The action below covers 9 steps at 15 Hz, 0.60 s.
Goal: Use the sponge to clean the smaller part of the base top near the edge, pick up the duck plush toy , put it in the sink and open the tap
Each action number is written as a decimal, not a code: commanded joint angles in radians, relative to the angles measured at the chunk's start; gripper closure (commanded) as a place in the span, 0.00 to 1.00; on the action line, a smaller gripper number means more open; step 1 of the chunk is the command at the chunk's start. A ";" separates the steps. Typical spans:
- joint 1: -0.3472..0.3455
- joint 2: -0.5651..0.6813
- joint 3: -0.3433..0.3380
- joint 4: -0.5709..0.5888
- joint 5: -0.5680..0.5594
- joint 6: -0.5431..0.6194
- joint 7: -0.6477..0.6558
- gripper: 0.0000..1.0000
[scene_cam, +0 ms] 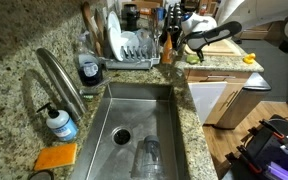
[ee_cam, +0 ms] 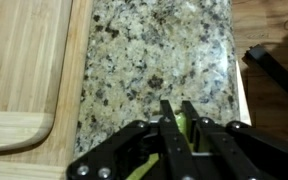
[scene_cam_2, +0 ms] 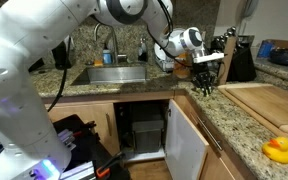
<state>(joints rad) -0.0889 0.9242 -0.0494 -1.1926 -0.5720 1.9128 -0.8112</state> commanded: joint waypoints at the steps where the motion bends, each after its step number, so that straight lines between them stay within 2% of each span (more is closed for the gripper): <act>1: 0.003 0.005 -0.050 0.008 -0.009 0.039 0.037 0.60; 2: 0.010 0.002 -0.034 0.005 0.009 0.013 0.015 0.85; 3: 0.008 0.003 -0.043 0.007 0.007 0.014 0.021 0.84; 6: 0.004 0.003 -0.052 0.008 0.005 0.017 0.025 0.63; 8: 0.006 0.003 -0.052 0.008 0.005 0.017 0.028 0.60; 9: 0.006 0.003 -0.052 0.008 0.005 0.017 0.029 0.35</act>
<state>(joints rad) -0.0874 0.9243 -0.0928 -1.1893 -0.5743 1.9311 -0.7781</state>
